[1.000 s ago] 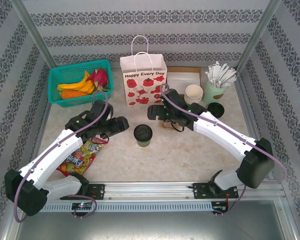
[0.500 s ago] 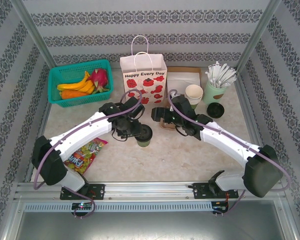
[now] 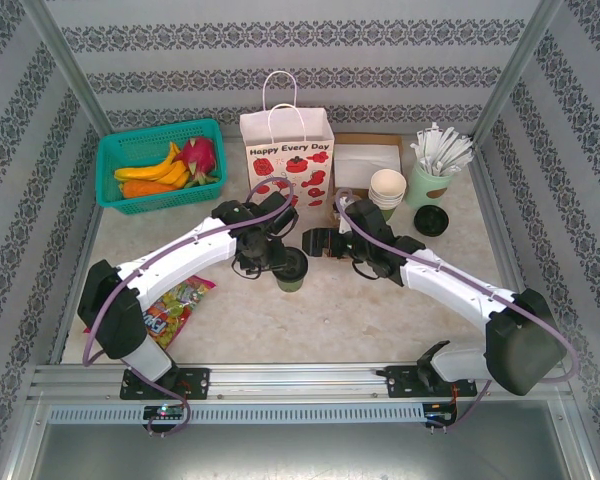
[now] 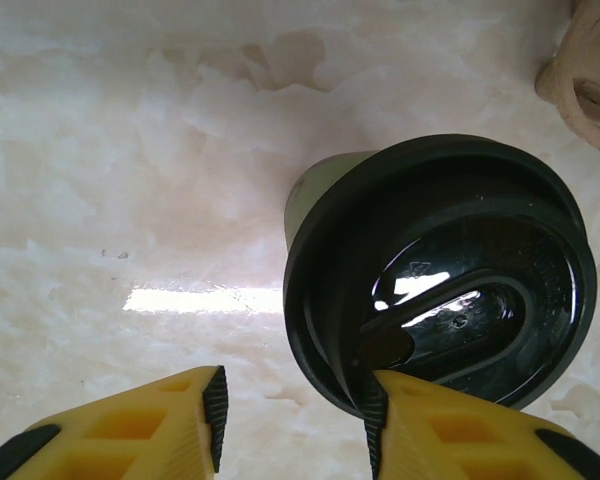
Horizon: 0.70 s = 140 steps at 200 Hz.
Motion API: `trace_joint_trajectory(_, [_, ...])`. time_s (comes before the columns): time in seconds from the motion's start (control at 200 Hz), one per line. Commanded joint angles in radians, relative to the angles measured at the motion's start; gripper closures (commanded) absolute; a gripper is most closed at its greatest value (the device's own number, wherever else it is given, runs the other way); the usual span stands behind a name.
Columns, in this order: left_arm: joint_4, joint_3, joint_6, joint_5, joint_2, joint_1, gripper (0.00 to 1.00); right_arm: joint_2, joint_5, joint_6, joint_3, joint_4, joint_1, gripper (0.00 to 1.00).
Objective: Pack the takeout coffee
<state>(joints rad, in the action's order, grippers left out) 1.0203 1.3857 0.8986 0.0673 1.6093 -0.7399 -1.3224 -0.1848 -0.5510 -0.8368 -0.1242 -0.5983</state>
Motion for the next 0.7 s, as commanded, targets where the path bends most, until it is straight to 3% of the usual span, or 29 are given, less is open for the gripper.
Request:
trace_joint_trajectory(0.0, [-0.006,0.016,0.002,-0.001,0.015,-0.013,0.56,0.014,-0.037,0.015,0.023,0.025,-0.015,0.06])
trace_joint_trajectory(0.22, [-0.015,0.022,-0.012,0.008,0.052,-0.013,0.61,-0.059,-0.127,0.023,0.006,0.019,-0.031,0.15])
trace_joint_trajectory(0.365, [-0.026,0.036,-0.020,-0.001,0.058,-0.013,0.57,-0.104,-0.179,0.007,-0.008,0.025,-0.049,0.21])
trace_joint_trajectory(0.534, [-0.038,0.029,-0.017,-0.010,0.060,-0.009,0.56,-0.130,-0.177,-0.030,-0.010,0.031,-0.069,0.28])
trace_joint_trajectory(0.694, [-0.057,0.012,-0.015,-0.029,0.044,-0.007,0.64,-0.125,-0.131,-0.100,0.004,0.028,-0.104,0.29])
